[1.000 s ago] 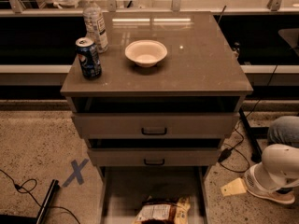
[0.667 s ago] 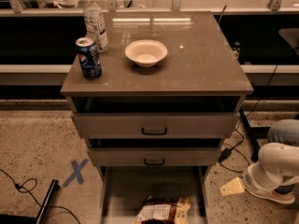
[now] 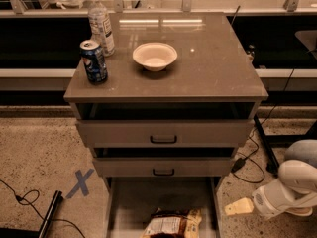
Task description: Pick brown chip bag from bottom drawer and place on counter
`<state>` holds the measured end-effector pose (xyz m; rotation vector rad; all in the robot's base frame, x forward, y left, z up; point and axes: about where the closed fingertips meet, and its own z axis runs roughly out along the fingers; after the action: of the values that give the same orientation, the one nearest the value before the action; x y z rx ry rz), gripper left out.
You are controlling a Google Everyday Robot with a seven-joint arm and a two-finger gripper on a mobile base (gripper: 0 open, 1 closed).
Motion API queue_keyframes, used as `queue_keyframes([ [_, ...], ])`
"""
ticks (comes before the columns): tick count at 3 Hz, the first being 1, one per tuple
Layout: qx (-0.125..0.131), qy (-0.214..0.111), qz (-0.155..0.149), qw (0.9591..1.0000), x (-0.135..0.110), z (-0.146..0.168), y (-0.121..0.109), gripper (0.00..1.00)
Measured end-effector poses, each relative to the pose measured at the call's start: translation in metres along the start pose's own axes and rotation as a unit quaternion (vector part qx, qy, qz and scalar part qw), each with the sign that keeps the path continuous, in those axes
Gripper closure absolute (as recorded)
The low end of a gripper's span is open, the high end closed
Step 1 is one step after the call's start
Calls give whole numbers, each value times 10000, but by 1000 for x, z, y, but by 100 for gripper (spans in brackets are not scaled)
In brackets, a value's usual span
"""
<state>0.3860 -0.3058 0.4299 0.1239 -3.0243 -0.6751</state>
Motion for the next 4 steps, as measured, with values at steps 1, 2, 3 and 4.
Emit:
queue_keyframes([
  [1, -1525, -573, 1033, 9812, -6, 2, -7, 0],
  [2, -1565, -658, 1091, 9794, -13, -2, -4, 0],
  [3, -1560, -642, 1080, 9797, -12, -1, -4, 0],
  [4, -1998, -696, 848, 9737, -30, 22, 27, 0],
])
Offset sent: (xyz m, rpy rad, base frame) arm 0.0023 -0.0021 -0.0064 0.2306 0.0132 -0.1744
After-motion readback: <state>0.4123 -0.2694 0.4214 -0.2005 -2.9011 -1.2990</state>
